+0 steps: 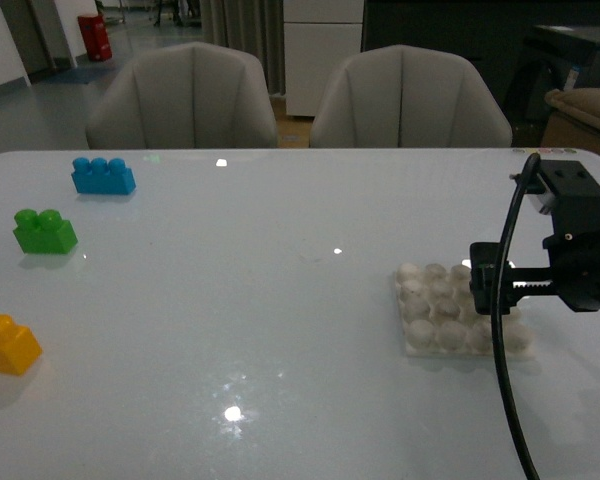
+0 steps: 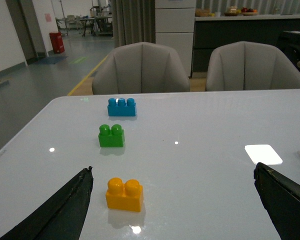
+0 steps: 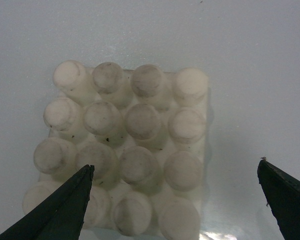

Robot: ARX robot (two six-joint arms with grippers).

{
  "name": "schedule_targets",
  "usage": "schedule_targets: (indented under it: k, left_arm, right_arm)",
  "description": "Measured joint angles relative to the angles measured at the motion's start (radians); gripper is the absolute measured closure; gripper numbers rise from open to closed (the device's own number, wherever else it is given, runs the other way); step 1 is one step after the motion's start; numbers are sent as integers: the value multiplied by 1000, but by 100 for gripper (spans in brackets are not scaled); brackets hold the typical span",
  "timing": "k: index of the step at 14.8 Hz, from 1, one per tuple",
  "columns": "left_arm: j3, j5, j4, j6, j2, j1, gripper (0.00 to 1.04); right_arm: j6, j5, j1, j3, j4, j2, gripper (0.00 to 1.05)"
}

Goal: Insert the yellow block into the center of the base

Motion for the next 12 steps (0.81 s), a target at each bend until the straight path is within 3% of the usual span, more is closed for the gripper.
schedule_targets:
  k: [4,12]
  left_arm:
    - [0,0,0,0,0,0,7]
    - [0,0,0,0,0,0,7]
  right_arm:
    - [64,40,10,75,-52,87,6]
    - [119,58,19,144,1,193,6]
